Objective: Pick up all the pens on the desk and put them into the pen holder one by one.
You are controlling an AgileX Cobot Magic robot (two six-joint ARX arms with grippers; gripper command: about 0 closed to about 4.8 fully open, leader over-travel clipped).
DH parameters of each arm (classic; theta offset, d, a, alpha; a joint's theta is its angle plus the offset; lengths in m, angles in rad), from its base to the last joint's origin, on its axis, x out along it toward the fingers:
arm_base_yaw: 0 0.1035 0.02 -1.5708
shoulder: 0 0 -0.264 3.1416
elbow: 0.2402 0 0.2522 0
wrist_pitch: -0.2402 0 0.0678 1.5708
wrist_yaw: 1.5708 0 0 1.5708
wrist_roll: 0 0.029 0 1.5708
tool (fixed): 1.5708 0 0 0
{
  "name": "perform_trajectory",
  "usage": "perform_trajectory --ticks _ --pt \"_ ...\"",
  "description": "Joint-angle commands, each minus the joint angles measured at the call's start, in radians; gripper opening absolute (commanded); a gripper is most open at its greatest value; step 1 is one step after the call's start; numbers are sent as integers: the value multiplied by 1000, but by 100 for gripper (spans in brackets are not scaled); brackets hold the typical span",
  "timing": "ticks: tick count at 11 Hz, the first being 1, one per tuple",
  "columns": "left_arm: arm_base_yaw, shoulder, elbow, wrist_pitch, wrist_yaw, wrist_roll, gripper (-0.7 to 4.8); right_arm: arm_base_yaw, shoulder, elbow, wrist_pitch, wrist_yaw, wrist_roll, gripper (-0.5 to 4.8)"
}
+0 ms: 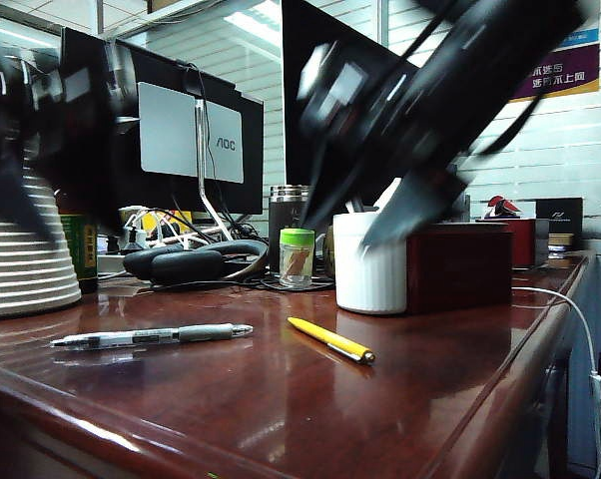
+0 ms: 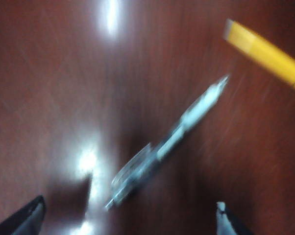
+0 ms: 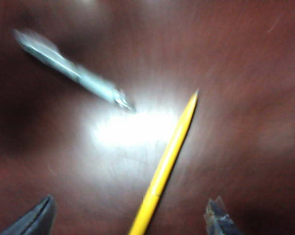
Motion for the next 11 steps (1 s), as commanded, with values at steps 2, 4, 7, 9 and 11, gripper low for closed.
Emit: perform_trajectory --ticks 2,4,7,9,11 --pt "1 30 7 18 -13 8 479 3 82 24 -35 48 -17 392" --pt "1 30 7 28 -14 8 479 14 121 39 -37 99 -25 392" --pt "1 30 7 26 -39 8 479 39 182 58 -16 145 -24 392" --pt "1 30 7 25 -39 8 479 43 207 60 0 161 -24 391" --pt "1 30 7 22 -40 8 479 47 222 64 -2 158 -19 380"
